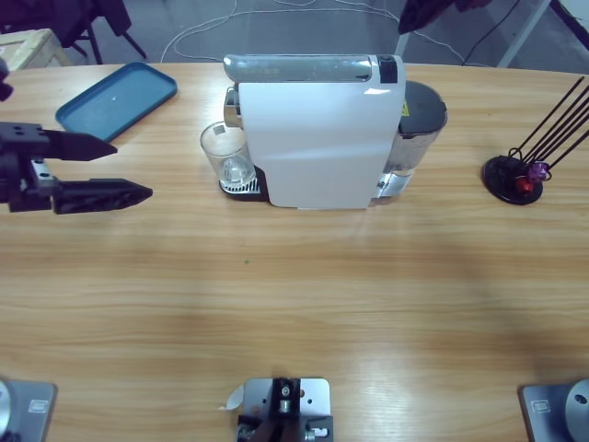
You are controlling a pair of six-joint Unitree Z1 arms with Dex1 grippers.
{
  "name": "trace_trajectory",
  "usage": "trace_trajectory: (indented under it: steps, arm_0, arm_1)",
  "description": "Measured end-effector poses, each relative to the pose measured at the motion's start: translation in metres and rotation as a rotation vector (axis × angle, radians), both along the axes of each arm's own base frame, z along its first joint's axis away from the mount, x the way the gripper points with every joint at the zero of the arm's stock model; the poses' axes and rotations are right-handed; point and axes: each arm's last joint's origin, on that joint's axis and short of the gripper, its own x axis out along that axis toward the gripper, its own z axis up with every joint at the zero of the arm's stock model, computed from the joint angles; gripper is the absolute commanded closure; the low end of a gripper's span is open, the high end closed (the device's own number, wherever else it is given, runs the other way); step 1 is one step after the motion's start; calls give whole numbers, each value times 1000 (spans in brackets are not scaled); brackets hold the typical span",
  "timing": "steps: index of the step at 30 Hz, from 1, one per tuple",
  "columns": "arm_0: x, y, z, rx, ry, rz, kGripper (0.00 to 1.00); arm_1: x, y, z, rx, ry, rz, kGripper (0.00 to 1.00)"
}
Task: Pour coffee
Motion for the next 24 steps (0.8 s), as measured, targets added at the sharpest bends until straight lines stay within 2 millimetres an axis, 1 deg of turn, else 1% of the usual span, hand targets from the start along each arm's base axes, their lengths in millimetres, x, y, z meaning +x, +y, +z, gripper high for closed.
trace_trajectory:
  steps: [10, 24]
  arm_0:
    - [1, 0, -2, 5, 8, 0, 0]
    - [1, 0, -3, 6, 8, 0, 0]
  arm_1:
    - [11, 10, -12, 14, 40, 23, 1000]
    - [14, 11, -16, -8, 38, 10, 1000]
